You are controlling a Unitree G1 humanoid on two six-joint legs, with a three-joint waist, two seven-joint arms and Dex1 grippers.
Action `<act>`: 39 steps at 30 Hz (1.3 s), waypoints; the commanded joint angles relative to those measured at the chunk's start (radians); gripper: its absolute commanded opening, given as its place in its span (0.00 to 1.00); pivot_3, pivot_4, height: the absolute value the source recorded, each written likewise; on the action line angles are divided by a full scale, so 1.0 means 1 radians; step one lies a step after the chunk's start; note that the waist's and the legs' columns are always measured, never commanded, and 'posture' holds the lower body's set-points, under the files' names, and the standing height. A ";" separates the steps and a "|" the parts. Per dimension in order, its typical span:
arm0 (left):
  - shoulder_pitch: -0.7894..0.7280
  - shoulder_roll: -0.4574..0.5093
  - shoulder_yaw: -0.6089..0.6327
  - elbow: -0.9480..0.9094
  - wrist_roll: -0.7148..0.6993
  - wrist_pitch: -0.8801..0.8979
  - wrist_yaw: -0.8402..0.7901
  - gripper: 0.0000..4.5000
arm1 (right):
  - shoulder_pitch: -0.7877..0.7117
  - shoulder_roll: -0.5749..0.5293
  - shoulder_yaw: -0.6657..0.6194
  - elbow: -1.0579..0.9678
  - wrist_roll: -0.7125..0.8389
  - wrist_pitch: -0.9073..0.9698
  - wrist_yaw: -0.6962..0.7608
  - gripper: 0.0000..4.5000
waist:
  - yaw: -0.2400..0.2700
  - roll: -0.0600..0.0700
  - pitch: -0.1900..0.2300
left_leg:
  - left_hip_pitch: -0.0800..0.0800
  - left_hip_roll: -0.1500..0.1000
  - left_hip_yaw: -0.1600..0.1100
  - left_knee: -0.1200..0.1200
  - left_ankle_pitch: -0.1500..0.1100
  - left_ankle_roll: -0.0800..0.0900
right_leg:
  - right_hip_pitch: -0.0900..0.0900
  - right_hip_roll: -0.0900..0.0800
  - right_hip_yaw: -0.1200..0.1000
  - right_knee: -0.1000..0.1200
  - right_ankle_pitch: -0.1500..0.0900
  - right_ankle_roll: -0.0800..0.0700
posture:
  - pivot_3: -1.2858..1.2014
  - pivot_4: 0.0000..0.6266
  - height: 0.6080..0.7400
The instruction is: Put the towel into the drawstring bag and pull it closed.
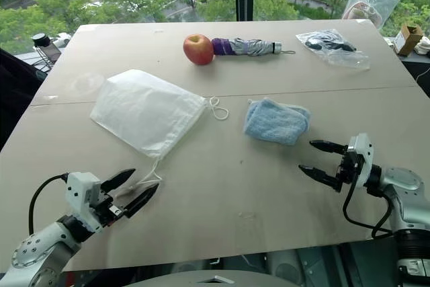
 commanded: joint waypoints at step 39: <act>-0.517 -0.250 -0.465 0.072 0.680 0.047 0.725 0.98 | -0.200 -0.029 0.094 -0.249 0.037 0.128 0.016 1.00 | 0.014 0.000 0.000 | 0.000 -0.004 -0.002 0.001 0.000 0.000 | 0.002 0.003 0.001 0.001 0.003 0.004 | 0.52 0.24 1.00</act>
